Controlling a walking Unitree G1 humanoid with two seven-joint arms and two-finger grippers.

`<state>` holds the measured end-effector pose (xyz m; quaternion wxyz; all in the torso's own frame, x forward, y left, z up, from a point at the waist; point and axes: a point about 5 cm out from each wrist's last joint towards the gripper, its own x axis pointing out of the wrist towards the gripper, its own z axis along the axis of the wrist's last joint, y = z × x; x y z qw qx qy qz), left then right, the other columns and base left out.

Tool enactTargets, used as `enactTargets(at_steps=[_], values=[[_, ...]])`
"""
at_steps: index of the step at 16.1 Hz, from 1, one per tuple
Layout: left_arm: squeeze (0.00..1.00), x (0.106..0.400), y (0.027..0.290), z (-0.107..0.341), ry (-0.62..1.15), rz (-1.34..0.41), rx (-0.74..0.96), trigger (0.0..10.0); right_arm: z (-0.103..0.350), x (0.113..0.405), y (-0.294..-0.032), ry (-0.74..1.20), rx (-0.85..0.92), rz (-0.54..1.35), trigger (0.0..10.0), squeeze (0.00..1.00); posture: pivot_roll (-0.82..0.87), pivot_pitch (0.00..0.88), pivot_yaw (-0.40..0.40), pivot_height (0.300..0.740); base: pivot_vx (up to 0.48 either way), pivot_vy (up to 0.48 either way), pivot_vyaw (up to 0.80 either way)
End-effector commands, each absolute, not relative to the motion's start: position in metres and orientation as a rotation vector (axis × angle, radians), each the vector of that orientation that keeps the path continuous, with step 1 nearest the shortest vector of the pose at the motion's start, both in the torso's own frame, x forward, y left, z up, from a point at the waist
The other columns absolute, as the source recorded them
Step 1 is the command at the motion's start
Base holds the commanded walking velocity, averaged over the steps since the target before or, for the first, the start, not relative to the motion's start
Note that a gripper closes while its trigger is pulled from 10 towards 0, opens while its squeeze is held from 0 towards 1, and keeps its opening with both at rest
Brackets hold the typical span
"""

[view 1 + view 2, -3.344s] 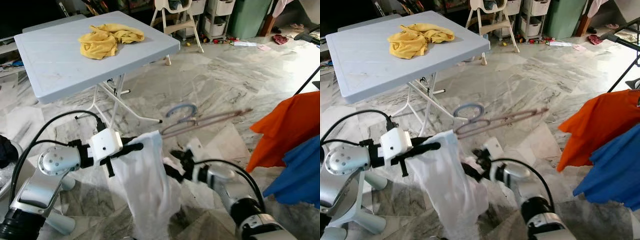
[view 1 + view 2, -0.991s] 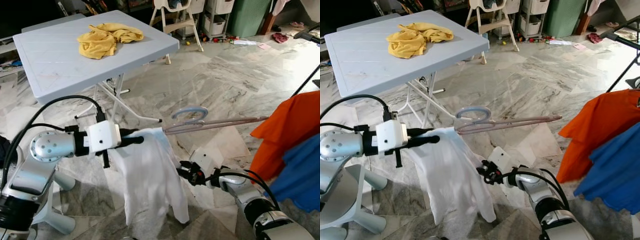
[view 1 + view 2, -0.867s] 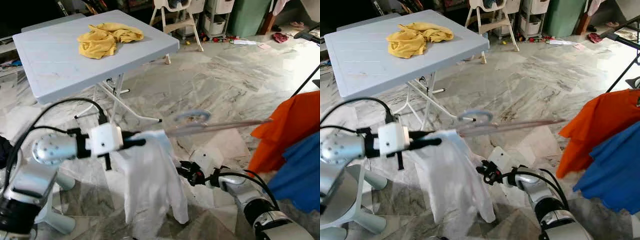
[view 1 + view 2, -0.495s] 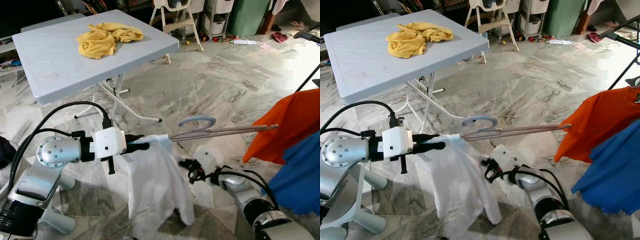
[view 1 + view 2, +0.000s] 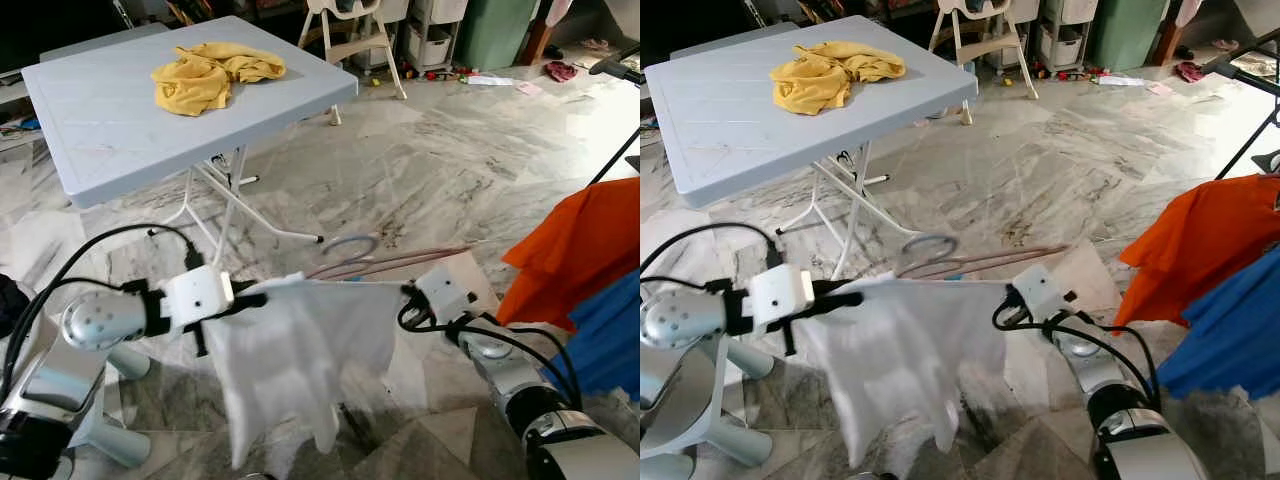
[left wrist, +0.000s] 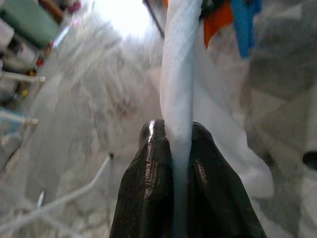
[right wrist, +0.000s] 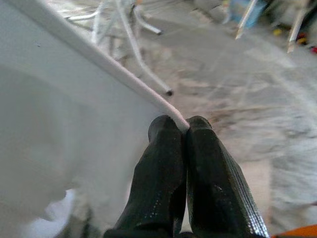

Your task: Hang hanger

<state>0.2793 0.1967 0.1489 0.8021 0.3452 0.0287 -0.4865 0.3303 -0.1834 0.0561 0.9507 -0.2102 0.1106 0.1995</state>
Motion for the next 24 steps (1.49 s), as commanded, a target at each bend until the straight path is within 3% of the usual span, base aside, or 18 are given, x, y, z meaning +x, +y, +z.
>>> enactTargets(at_steps=[1, 10, 12, 15, 20, 24], values=[[0.0, 0.28, 0.209, 0.153, 0.063, -0.997, 0.763, 0.0, 0.066, 0.335, -0.194, 0.182, -0.451, 0.344, 0.0, 0.0, 0.03, 0.073, 0.031, 0.74, 0.0, 0.0, 0.0], [0.0, 0.274, 0.229, 0.133, 0.237, -0.949, 0.704, 0.0, 0.086, 0.339, -0.211, 0.045, -0.54, 0.266, 0.0, 0.0, 0.02, 0.073, 0.026, 0.74, 0.0, 0.0, 0.0], [0.0, 0.276, 0.236, 0.125, 0.287, -0.855, 0.582, 0.0, 0.089, 0.339, -0.211, 0.019, -0.551, 0.263, 0.0, 0.0, 0.01, 0.072, 0.028, 0.74, 0.0, 0.0, 0.0], [0.0, 0.259, 0.222, 0.117, 0.318, -0.967, 0.373, 0.0, 0.094, 0.34, -0.211, -0.017, -0.59, 0.269, 0.0, 0.0, 0.01, 0.073, 0.022, 0.74, 0.0, 0.0, 0.0], [0.0, 0.259, 0.208, 0.132, 0.256, -0.998, 0.187, 0.0, 0.093, 0.338, -0.215, -0.005, -0.602, 0.282, 0.0, 0.0, 0.0, 0.084, 0.021, 0.74, 0.0, 0.0, 0.0], [0.0, 0.253, 0.205, 0.129, 0.309, -1.023, 0.068, 0.0, 0.095, 0.34, -0.217, -0.009, -0.616, 0.273, 0.0, 0.0, 0.0, 0.085, 0.029, 0.74, 0.0, 0.0, 0.0]])
